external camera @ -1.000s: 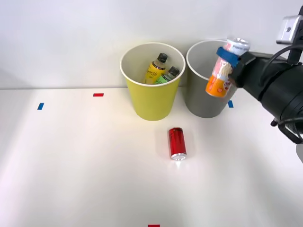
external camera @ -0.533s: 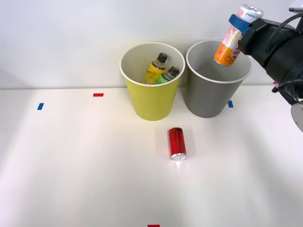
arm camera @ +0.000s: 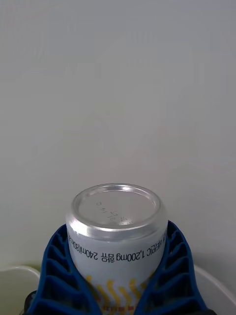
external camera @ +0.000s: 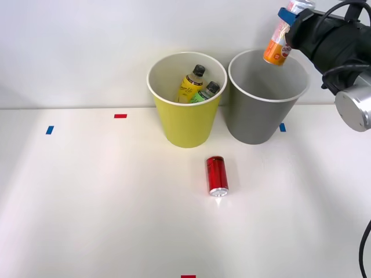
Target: Put cans in the gray bin, plastic bottles in the light green bin
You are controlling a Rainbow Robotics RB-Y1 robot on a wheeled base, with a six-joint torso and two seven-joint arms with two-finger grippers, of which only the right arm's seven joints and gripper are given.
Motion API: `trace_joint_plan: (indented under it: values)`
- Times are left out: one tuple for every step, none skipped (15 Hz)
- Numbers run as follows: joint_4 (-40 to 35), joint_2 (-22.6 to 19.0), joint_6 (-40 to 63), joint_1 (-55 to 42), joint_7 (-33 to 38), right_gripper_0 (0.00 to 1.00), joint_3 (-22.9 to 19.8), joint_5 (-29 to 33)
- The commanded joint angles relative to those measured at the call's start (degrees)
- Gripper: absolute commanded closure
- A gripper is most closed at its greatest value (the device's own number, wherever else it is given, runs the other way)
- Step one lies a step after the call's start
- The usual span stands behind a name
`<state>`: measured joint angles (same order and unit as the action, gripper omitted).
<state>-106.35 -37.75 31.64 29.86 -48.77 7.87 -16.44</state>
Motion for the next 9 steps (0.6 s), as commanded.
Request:
trace_joint_plan:
  values:
    - [4.48,1.10,-4.21,1.08,0.08,0.86,2.33,4.05]
    - [4.66,1.36,-4.21,1.08,-0.27,0.57,2.50,5.28]
    - [4.66,1.62,-4.21,1.08,0.08,0.25,2.50,6.16]
    - [4.66,1.62,-4.21,1.08,-0.18,0.00,2.50,6.33]
    - [4.66,1.62,-4.30,1.08,-0.18,0.00,2.50,6.42]
    - [4.57,1.80,-4.21,1.08,-0.27,0.00,2.50,6.42]
    - [4.57,1.80,-4.21,1.08,-0.27,0.00,2.50,6.42]
    - [4.57,1.80,-4.21,1.08,-0.27,0.00,2.50,6.42]
    - [4.57,1.80,-4.30,1.08,-0.27,0.00,2.50,6.42]
